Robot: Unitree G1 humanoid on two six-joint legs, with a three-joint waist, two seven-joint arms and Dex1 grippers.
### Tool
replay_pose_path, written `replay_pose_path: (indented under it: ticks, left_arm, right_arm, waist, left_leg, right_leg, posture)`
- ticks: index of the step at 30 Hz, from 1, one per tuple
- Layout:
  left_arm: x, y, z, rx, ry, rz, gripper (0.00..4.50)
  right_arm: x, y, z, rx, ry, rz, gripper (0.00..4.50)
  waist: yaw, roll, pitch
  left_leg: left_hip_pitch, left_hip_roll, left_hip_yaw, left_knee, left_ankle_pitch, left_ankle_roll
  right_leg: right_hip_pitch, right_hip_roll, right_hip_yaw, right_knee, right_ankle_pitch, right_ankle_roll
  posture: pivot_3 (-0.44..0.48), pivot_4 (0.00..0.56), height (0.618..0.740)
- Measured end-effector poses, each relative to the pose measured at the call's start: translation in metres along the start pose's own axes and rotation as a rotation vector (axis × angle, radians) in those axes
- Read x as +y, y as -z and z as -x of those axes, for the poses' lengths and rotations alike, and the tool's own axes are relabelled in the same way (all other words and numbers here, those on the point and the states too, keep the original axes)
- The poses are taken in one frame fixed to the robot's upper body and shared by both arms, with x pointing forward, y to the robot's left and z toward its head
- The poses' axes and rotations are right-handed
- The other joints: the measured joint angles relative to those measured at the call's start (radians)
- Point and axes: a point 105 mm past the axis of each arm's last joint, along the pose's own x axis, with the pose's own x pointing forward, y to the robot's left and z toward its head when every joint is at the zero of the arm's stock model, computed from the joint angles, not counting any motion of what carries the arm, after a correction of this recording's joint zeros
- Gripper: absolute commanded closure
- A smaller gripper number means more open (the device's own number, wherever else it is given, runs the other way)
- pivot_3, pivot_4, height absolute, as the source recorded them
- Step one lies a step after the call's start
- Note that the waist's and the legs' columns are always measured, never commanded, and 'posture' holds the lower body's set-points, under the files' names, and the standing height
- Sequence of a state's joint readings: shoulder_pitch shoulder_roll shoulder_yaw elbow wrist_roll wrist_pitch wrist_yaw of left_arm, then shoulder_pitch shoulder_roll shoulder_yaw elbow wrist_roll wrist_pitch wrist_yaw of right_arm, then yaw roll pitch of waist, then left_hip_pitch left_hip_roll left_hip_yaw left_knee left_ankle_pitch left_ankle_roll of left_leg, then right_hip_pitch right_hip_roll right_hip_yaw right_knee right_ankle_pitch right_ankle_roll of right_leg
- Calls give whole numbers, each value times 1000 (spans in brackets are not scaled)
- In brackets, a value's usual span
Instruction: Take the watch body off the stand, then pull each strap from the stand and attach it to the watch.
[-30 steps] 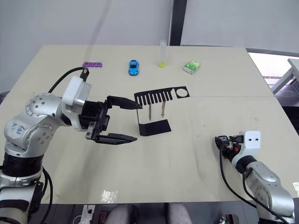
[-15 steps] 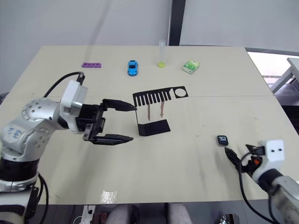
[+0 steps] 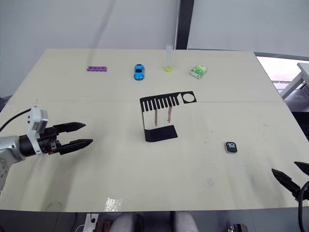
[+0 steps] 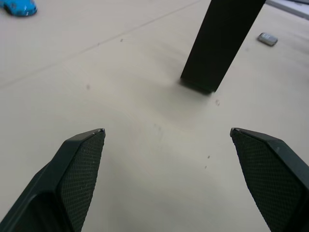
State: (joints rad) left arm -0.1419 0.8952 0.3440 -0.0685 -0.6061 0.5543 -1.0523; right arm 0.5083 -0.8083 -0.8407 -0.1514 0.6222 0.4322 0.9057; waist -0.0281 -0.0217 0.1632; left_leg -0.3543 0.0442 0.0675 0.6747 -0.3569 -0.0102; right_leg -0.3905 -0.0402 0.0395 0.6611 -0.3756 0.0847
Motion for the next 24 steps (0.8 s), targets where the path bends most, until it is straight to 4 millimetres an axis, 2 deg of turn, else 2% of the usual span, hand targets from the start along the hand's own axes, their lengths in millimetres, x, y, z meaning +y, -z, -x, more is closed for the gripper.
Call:
replay_pose_path:
  ticks: [4, 9, 13, 15, 18, 22, 24]
  left_arm:
    - [-6, -17, -1, -53, -15, -57, 0]
    - [-29, -31, -24, -151, 24, -102, 0]
    - [-62, -31, -59, -211, 101, -120, 0]
    - [-70, -31, -68, -223, 97, -128, 0]
    - [-76, -32, -78, -228, 69, -140, 0]
    - [-82, -26, -103, -201, 28, -148, 0]
    - [-79, -27, -114, -201, -38, -175, 0]
  right_arm:
    - [17, -26, -7, -86, -118, 4, 30]
    - [46, -53, -20, -155, -273, 20, 30]
    - [107, -77, -34, -208, -532, 74, 30]
    - [129, -90, -37, -237, -615, 107, 30]
    - [154, -99, -42, -248, -686, 157, 30]
    - [190, -106, -48, -257, -804, 190, 30]
    - [200, -110, -48, -273, -832, 196, 30]
  waist:
    - [0, 0, 0]
    - [1, 0, 0]
    - [-1, 0, 0]
    - [-1, 0, 0]
    - [1, 0, 0]
    - [4, 0, 0]
    - [6, -1, 0]
  left_leg:
    - [1, 0, 0, 0, 0, -1]
    - [0, 0, 0, 1, 0, -1]
    - [0, 1, -1, 4, 0, -2]
    - [0, 2, -1, 5, 0, -2]
    - [-1, 2, -1, 6, 0, -2]
    - [-2, 1, -2, 7, 0, -1]
    - [-2, 2, -2, 8, -1, -1]
  right_leg:
    - [0, 0, 0, 1, 0, 0]
    - [1, 0, 0, 1, 0, 0]
    - [0, 1, 0, 2, 0, 0]
    - [0, 2, 0, 2, 0, 0]
    - [1, 2, 0, 2, 0, 0]
    - [0, 2, -1, 2, 0, 0]
    - [0, 2, -1, 2, 0, 0]
  posture:
    - [0, 150, 740]
    - [0, 150, 740]
    - [0, 150, 740]
    - [0, 150, 740]
    - [0, 150, 740]
    - [0, 150, 740]
    - [0, 150, 740]
